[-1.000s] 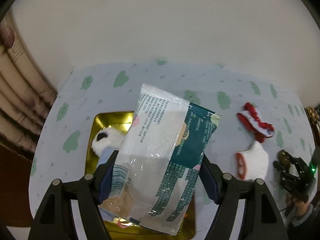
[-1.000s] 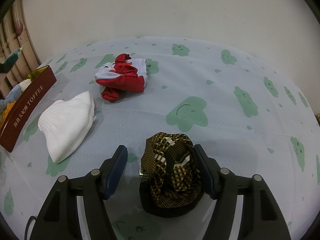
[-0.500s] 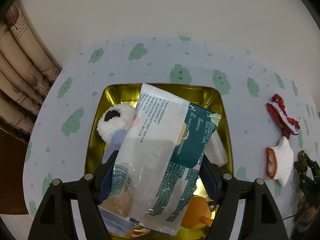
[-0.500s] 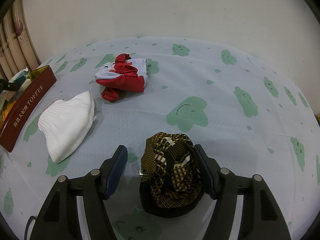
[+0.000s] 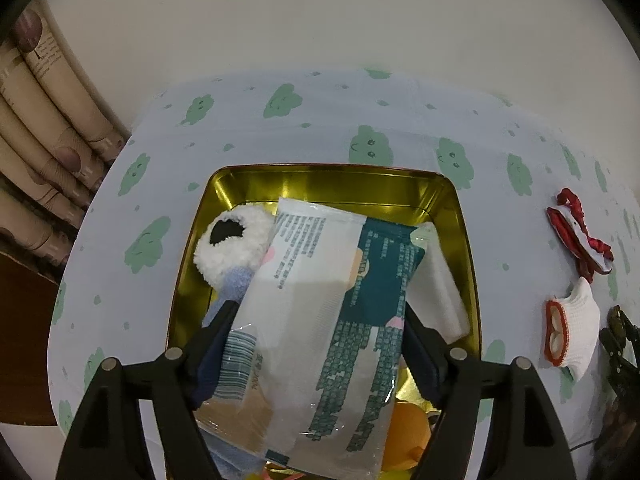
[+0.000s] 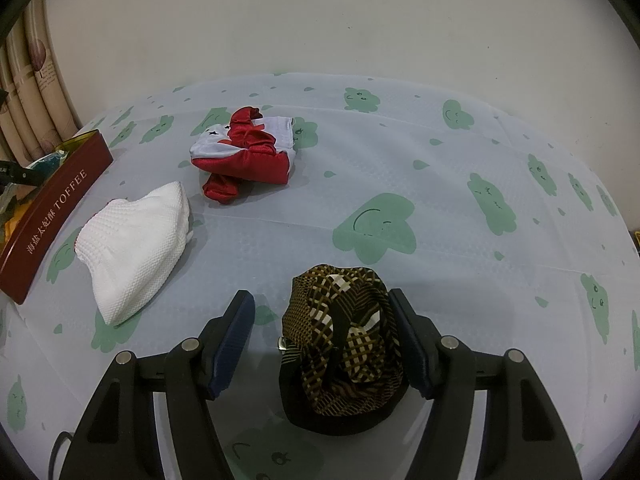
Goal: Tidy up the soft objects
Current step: 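Carry the white-and-teal packet into the gold tin and open the left tool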
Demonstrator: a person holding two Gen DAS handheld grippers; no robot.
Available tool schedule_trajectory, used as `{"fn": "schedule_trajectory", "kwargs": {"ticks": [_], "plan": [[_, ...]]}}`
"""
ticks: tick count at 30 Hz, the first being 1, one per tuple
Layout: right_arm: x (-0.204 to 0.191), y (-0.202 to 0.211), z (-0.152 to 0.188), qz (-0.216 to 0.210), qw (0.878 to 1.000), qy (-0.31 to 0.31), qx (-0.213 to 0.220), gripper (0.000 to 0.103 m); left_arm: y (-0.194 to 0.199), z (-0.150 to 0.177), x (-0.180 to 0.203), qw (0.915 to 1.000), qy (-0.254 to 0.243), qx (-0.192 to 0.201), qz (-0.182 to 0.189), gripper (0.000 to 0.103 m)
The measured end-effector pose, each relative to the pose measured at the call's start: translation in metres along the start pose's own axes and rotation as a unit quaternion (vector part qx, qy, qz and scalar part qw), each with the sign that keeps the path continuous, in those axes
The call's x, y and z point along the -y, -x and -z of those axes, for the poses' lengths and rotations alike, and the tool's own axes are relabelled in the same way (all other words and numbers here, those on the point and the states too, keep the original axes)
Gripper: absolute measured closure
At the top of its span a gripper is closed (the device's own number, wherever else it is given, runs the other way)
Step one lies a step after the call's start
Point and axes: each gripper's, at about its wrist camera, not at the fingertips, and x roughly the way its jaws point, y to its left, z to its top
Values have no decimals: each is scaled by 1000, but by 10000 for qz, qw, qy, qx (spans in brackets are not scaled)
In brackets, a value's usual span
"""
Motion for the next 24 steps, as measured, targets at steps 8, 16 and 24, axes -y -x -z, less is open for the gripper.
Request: {"fn": "schedule_trajectory", "kwargs": {"ticks": [8,16,24], "plan": [[0,0,0,-5,10000,0,-2,37,26,-2,6,9993,-143,355,46,24],[0,0,0,-3,10000,2,-4,37,63,9,10,9978,-44,637,175,24],[0,0,0,-7,10000,0,-5,36,86,41,3,9967,-6,807,-8,24]]}}
